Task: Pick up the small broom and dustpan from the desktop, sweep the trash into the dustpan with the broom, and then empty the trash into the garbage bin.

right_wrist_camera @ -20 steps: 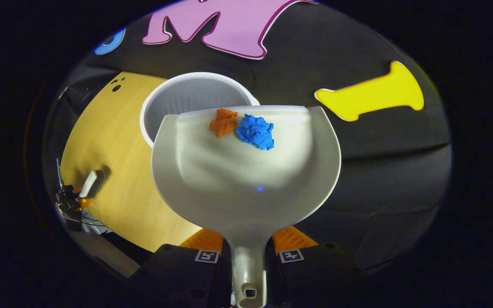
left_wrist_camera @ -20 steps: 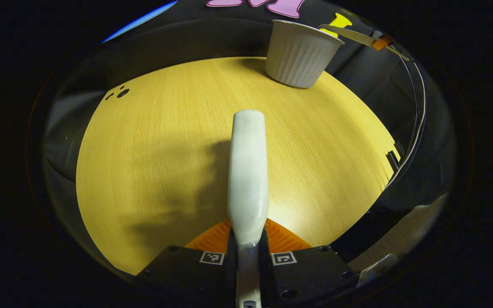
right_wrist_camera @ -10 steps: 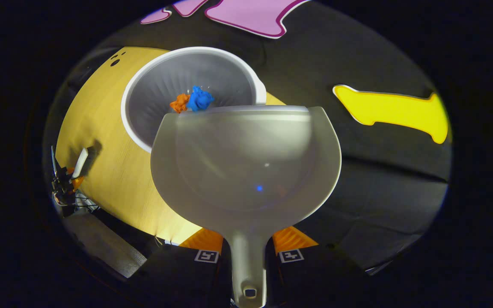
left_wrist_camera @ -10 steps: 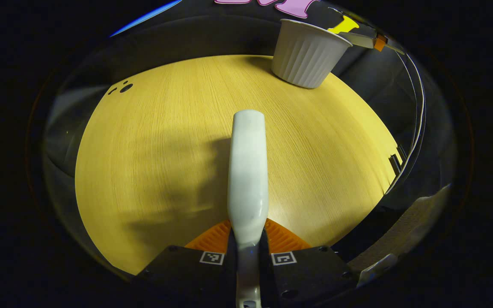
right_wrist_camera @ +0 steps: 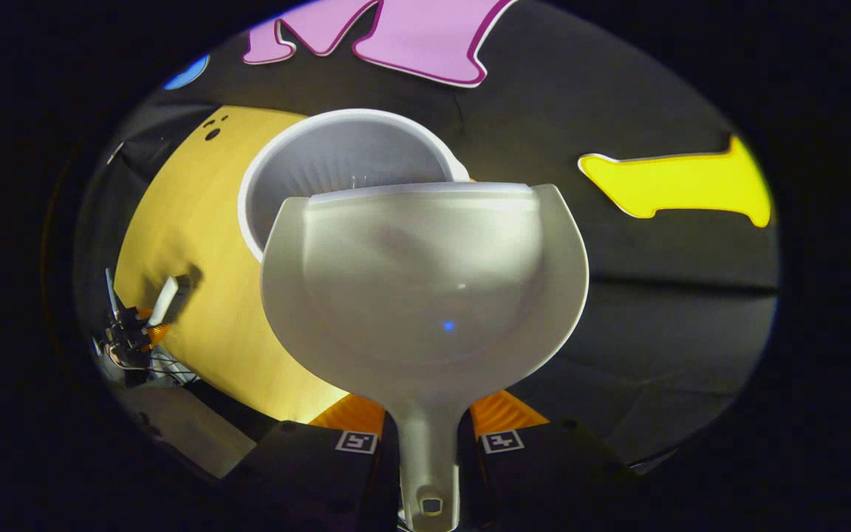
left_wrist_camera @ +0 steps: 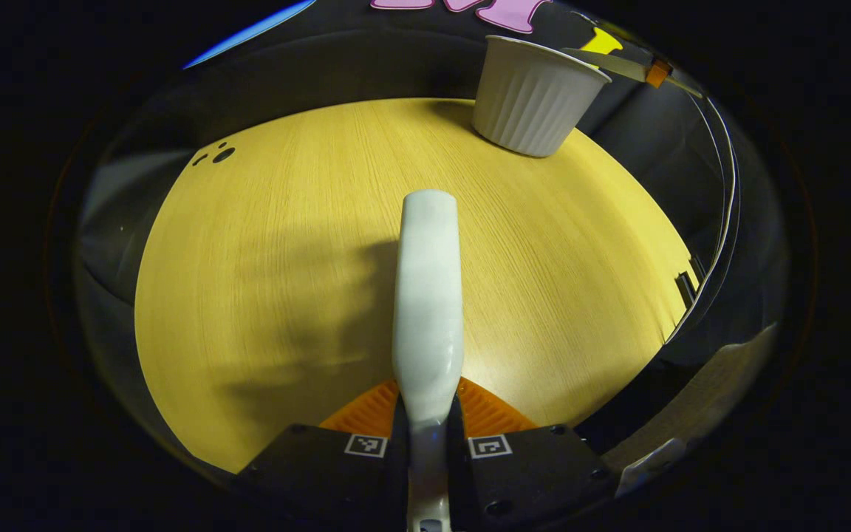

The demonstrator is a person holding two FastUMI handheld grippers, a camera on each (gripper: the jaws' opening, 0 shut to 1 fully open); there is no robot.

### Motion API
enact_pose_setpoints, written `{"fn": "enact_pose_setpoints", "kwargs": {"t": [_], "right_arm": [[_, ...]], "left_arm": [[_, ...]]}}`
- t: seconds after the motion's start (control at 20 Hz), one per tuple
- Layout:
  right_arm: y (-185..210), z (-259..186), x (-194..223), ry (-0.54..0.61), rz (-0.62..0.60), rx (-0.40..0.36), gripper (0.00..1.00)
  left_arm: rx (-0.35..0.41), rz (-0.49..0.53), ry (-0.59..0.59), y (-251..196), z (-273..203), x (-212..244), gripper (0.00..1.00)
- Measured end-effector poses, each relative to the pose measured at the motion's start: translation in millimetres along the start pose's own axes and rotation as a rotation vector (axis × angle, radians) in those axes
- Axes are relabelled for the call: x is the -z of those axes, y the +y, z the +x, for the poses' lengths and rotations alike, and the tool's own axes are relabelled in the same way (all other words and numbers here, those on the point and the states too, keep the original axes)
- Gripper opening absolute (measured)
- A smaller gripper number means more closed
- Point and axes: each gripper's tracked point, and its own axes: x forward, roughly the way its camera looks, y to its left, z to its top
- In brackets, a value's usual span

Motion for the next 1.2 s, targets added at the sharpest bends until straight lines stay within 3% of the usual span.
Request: {"fn": "enact_pose_setpoints", "kwargs": {"t": [0.05, 0.2, 0.25, 0.3, 0.55, 0.65, 0.7, 0.9, 0.95, 1.2], "right_arm": [[4, -7, 2, -0.043, 0.02, -0.021, 0.32], [25, -32, 21, -0.185, 0.082, -0.116, 0.36], [33, -37, 31, -0.205, 0.088, -0.135, 0.32], [42, -39, 41, -0.224, 0.093, -0.152, 0.36], [97, -31, 103, -0.259, 0.097, -0.194, 0.36], [124, -20, 123, -0.259, 0.098, -0.211, 0.4], [138, -14, 133, -0.256, 0.096, -0.221, 0.36], [196, 26, 163, -0.242, 0.086, -0.232, 0.36], [213, 40, 170, -0.233, 0.09, -0.238, 0.4], [292, 112, 213, -0.137, 0.041, -0.255, 0.32]], "left_arm": [[-0.007, 0.002, -0.003, 2, -1, -1, 0.25], [-0.028, -0.007, -0.011, 5, -4, -5, 0.25], [-0.032, -0.01, -0.013, 6, -4, -5, 0.25], [-0.036, -0.011, -0.014, 6, -4, -5, 0.25], [-0.063, 0.008, -0.013, 10, -6, -5, 0.25], [-0.071, 0.011, -0.014, 11, -7, -6, 0.25], [-0.077, 0.013, -0.015, 12, -7, -6, 0.25], [-0.093, 0.023, -0.012, 14, -6, -4, 0.24], [-0.093, 0.025, -0.01, 14, -6, -4, 0.24], [-0.113, 0.034, -0.001, 17, -5, -1, 0.25]]}}
